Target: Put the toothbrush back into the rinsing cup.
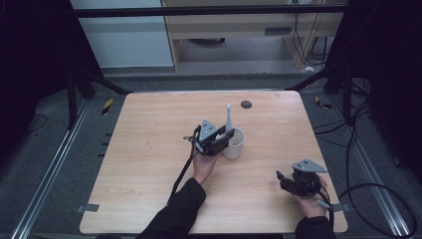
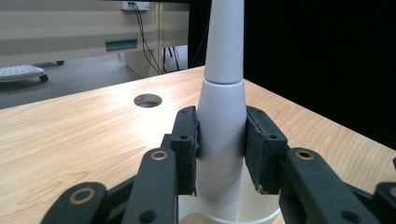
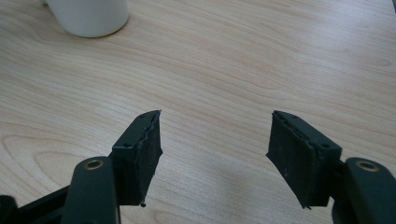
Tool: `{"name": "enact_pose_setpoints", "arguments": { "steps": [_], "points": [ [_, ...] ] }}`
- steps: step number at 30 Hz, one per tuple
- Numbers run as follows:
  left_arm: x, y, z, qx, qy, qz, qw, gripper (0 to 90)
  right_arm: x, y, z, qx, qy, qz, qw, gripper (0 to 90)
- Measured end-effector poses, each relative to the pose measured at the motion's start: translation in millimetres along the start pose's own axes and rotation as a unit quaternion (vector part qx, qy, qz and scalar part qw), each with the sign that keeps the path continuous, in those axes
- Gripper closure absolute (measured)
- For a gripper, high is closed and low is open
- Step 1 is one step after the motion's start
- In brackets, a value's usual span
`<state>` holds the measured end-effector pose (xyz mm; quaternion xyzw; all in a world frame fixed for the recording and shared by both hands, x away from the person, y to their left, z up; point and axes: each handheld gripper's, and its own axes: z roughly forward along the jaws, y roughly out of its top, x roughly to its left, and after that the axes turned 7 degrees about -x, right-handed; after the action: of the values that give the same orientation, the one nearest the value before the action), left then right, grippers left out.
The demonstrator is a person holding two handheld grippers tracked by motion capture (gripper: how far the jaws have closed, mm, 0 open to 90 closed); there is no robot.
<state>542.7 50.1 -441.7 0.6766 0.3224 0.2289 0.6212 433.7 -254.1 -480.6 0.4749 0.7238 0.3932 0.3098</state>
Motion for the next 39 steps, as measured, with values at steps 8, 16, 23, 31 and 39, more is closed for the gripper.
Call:
{"name": "enact_pose_setpoints", "arguments": {
  "steps": [8, 16, 23, 31, 39],
  "points": [
    [-0.5, -1.5, -1.9, 0.006, -0.002, 0.004, 1.0, 65.5, 0.2, 0.2, 0.1, -0.001, 0.0, -0.001, 1.0, 34.3],
    [-1.8, -4.6, -2.7, 0.012, -0.005, 0.008, 0.9999, 65.4, 0.4, 0.4, -0.1, -0.001, 0.001, 0.0, 1.0, 34.1],
    [-1.7, -6.7, -4.3, 0.016, -0.005, 0.011, 0.9998, 65.3, 0.4, 0.5, 0.1, 0.0, 0.001, 0.001, 1.0, 33.9],
    [-1.7, -7.8, -6.5, 0.013, -0.008, 0.011, 0.9998, 64.8, 0.7, 0.7, -0.1, -0.001, 0.001, 0.003, 1.0, 33.7],
    [-2.5, -7.3, -12.2, 0.012, -0.011, 0.017, 0.9997, 61.5, 1.3, 1.0, 0.0, -0.001, 0.001, 0.004, 1.0, 33.5]
  ]
}}
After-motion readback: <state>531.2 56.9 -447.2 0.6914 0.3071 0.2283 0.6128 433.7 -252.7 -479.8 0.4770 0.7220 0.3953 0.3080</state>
